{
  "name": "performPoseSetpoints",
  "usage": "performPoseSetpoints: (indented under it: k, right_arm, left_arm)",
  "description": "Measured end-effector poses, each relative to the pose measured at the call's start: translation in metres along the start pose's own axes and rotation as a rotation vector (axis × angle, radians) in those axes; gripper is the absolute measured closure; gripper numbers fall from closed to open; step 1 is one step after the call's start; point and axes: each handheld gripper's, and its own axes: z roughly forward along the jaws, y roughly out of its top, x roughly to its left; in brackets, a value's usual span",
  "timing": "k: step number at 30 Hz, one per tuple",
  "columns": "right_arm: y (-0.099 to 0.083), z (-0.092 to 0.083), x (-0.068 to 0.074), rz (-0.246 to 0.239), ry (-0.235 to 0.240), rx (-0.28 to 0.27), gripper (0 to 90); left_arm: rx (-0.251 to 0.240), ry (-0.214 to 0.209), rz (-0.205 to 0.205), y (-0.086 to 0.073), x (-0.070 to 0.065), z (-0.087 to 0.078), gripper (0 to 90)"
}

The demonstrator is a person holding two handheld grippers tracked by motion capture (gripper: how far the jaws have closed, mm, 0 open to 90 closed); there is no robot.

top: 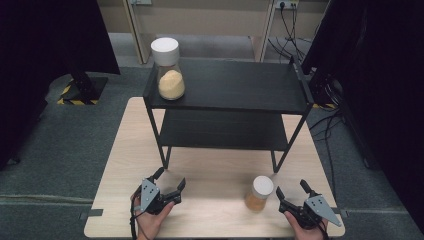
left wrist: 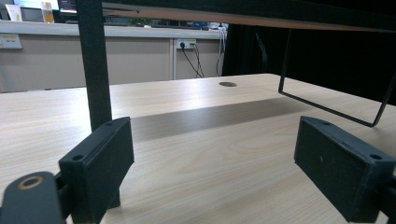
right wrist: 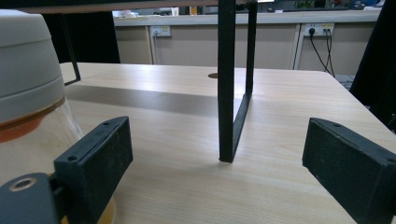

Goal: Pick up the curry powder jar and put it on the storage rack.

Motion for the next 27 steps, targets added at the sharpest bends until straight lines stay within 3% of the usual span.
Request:
performPoseSetpoints:
  k: [12,27]
  right_arm:
    - [0.004,-0.009,-0.001,-0.021,0.045,-0.008,9.2]
    - [0.012,-0.023,0.003,-0.056,0.17,0.012,10.5]
  left_arm:
    - [-0.002,0.004,0.005,0.0,-0.001,0.0,11.4]
    - [0.001,0.002,-0.003,0.0,0.0,0.0,10.8]
